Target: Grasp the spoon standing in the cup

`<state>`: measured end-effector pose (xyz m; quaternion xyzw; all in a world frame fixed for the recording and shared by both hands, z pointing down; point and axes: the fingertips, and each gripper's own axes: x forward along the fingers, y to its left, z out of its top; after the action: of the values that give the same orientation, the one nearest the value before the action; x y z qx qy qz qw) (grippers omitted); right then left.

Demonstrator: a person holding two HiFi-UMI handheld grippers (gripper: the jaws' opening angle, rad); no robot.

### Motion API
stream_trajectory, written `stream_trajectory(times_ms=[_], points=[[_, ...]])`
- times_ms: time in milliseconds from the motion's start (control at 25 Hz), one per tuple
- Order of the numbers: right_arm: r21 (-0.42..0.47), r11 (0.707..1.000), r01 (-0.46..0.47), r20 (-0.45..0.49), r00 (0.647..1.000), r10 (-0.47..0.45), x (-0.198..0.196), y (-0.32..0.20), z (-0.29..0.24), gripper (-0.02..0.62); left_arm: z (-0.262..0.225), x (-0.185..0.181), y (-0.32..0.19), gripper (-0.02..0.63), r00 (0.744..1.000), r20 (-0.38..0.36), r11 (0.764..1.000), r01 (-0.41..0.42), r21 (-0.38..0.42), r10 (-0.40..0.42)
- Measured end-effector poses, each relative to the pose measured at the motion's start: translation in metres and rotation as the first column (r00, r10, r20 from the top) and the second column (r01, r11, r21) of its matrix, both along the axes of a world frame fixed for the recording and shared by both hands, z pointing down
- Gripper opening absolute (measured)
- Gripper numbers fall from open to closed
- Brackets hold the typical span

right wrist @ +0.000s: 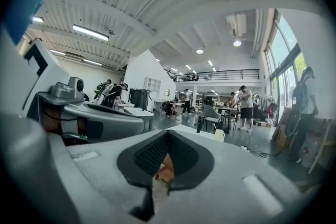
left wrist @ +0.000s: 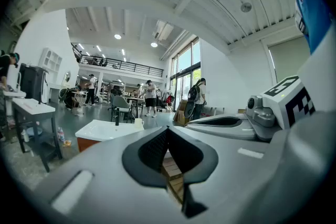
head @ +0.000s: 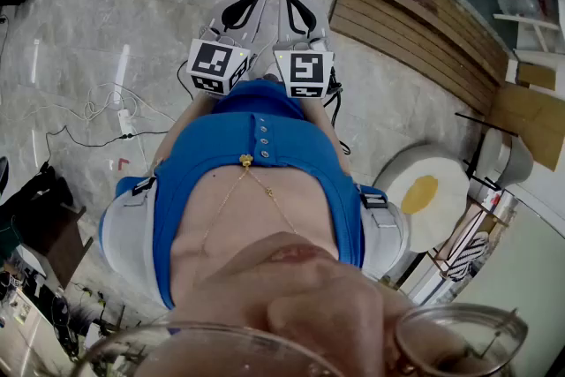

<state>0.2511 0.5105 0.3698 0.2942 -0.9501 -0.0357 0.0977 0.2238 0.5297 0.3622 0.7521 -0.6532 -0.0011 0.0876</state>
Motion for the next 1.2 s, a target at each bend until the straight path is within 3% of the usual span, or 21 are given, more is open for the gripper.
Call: stream_trajectory(times_ms=[320, 1200], points=[[-0.014, 1.0, 0.017, 0.042, 0.999, -0.017, 0.008, -0.009, -0.004, 0.002, -0.001, 0.009, -0.01, 0.0, 1.0, 0.004, 1.0, 0.009, 0.002, -0.009], [-0.029, 0.998, 0.052, 0.048, 0.998, -0.05, 0.047, -0.026, 0.001, 0.002, 0.0, 0.047, -0.029, 0.0, 0.998, 0.015, 0.998, 0.065, -0.007, -0.065]])
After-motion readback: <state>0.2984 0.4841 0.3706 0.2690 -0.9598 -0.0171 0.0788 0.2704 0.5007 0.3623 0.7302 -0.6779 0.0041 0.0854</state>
